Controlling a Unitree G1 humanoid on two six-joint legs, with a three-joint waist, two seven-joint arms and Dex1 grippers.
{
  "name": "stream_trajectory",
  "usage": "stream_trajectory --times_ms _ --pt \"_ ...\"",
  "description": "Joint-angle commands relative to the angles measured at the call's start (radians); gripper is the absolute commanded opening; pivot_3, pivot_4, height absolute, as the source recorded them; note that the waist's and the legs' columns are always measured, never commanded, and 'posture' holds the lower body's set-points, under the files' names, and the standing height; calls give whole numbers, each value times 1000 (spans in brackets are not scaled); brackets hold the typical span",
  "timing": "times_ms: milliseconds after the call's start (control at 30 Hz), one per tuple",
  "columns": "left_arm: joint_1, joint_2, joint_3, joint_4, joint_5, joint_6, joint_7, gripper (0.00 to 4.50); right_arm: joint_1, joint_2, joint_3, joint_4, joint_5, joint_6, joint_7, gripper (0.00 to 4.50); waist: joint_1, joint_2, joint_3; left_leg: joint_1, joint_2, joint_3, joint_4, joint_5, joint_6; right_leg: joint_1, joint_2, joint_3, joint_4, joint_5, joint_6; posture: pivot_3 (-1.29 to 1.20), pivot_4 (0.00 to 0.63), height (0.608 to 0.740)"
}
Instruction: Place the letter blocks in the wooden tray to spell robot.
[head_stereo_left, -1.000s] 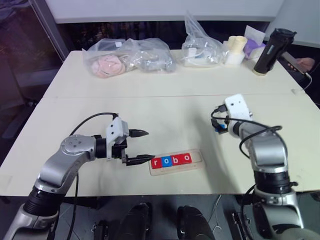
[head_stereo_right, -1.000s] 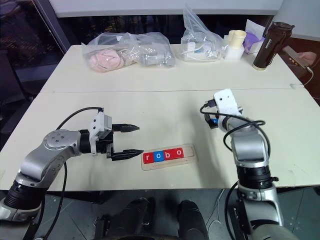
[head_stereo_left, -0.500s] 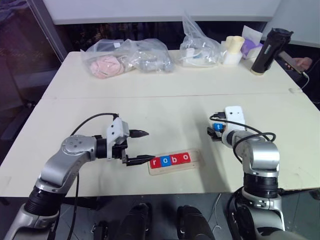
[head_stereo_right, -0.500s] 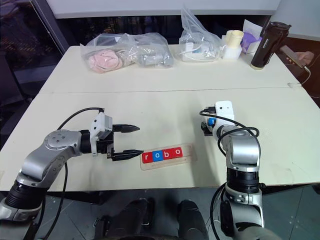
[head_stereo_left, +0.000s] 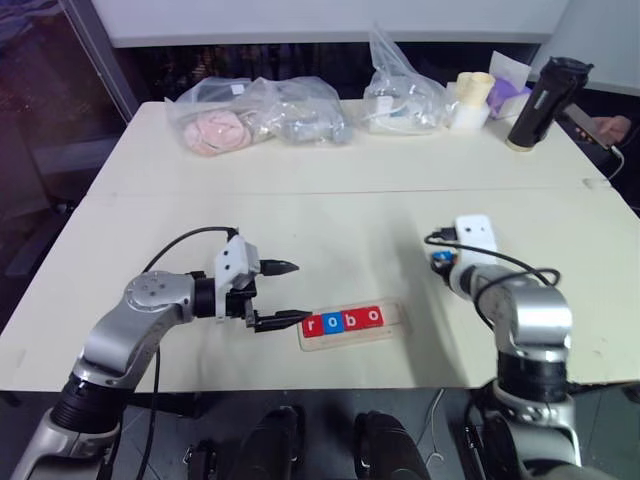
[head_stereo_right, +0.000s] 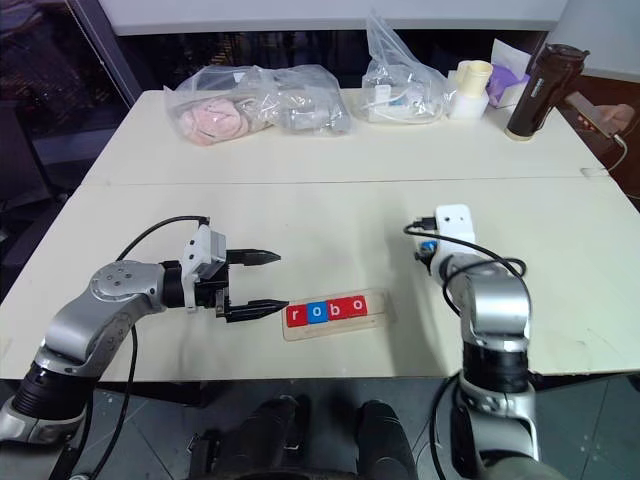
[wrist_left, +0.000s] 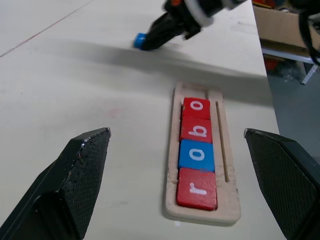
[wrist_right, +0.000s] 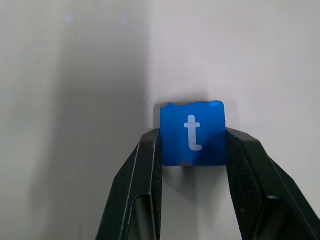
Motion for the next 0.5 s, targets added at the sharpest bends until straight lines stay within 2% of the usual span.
stream_trajectory --times_ms 33,200,467,500 --pt "-3 -3 9 -18 -5 -19 -4 4500 75 -20 -12 -235 76 120 48 1147 -4 0 0 0 0 0 0 0 0 0 0 0 0 0 0 0 150 738" --pt "3 0 11 -6 -5 -31 -17 4500 204 -20 -40 -384 135 126 44 1147 -9 0 0 0 1 0 0 0 0 -1 1 0 0 -2 -2 0 150 738" --pt "7 14 5 -21 -4 -51 -63 4500 263 60 -39 -402 161 126 -31 1147 -8 0 0 0 1 0 1 0 0 0 0 0 0 -2 -3 0 150 738" --pt "6 14 8 -21 -5 -50 -64 4500 265 60 -37 -404 166 126 -34 1647 -8 0 0 0 1 0 1 0 0 0 0 0 -1 -2 -3 0 150 738"
